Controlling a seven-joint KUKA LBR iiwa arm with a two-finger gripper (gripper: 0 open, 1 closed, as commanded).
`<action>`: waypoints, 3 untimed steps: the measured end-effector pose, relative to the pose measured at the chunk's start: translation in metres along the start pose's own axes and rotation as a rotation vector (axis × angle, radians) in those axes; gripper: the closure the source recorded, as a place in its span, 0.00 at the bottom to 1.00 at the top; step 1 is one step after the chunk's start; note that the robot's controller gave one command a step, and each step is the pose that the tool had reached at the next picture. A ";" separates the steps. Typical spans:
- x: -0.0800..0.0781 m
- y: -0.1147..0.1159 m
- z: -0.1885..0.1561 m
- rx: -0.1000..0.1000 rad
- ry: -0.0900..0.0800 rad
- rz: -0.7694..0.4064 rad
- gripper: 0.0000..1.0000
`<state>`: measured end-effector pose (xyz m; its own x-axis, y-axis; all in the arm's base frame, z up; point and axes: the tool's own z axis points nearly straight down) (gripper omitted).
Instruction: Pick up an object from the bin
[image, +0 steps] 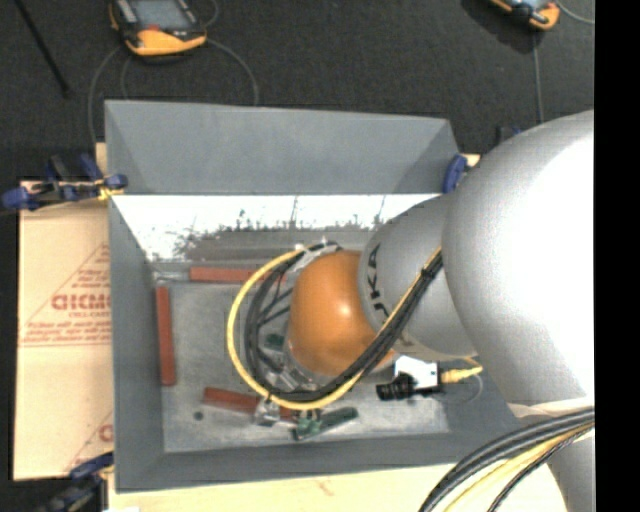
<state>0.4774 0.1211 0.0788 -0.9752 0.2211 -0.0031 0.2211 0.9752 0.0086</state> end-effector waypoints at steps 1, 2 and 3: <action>0.000 0.000 0.000 0.000 0.000 0.000 1.00; 0.001 -0.001 -0.003 0.002 0.004 0.000 1.00; 0.003 -0.003 -0.019 0.009 0.008 0.001 1.00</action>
Offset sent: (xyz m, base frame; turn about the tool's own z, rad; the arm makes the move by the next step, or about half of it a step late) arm 0.0000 0.0001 0.0775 0.0000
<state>0.4733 0.1187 0.0974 -0.9751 0.2216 0.0044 0.2216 0.9751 0.0000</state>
